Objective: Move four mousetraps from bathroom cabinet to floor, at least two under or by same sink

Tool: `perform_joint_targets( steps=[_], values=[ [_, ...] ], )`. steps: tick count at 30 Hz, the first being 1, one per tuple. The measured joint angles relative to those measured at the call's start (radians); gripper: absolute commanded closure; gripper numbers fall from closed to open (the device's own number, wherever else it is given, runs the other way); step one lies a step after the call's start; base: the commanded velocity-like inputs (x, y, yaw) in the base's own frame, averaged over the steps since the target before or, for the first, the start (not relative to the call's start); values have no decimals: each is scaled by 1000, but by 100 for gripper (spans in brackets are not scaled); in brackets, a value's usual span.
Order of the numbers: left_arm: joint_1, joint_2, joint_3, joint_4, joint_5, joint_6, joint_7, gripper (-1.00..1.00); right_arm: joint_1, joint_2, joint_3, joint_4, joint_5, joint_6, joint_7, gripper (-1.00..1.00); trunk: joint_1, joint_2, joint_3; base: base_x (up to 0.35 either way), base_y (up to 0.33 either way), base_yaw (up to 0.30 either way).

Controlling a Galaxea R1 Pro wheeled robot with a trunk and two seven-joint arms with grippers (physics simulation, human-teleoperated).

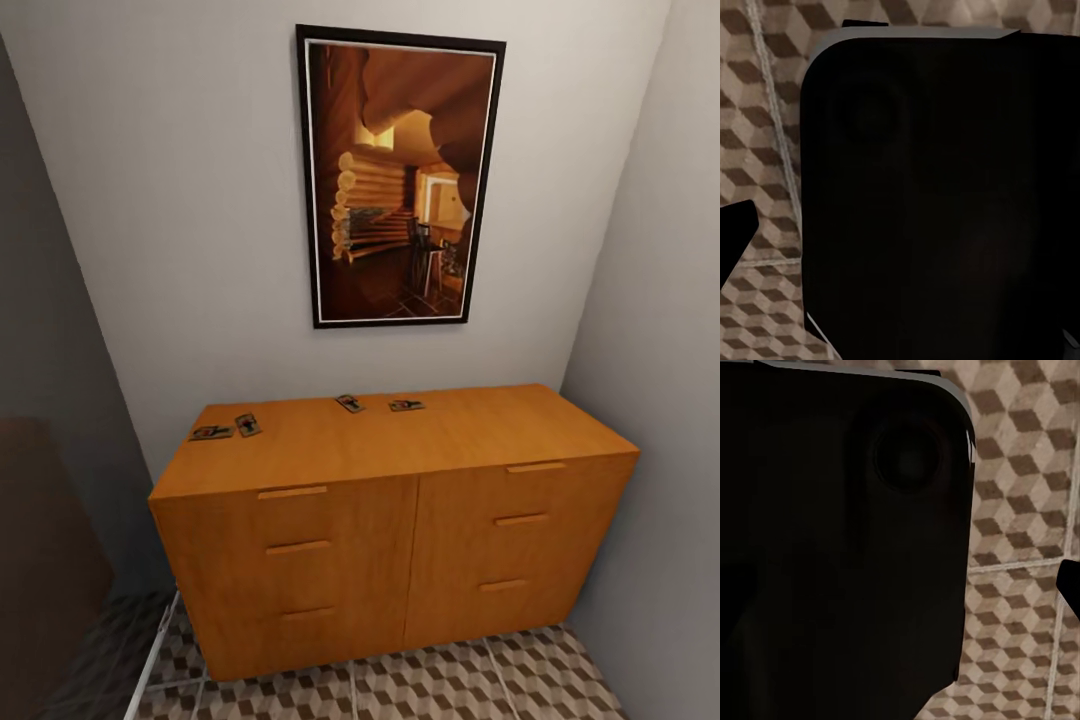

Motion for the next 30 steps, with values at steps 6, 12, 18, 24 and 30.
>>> perform_joint_targets(
  steps=[6,12,18,24,30],
  values=[
    [0,0,0,0,0,0,0,-100,0,0,0,0,0,-1,0,-100,0,0,0,24,0,167],
    [0,-1,0,0,0,0,0,-100,0,0,0,0,-1,-5,0,-100,0,0,0,6,0,245],
    [0,-1,0,0,0,0,0,-100,0,0,0,0,-1,-6,0,-100,0,0,0,1,0,190],
    [0,-1,0,-1,0,-1,0,-100,0,-1,0,0,-1,-7,0,-100,0,0,0,0,0,54],
    [0,-1,0,-1,0,0,0,-100,0,-1,0,0,-1,-7,0,-100,0,0,0,0,0,11]
  ],
)
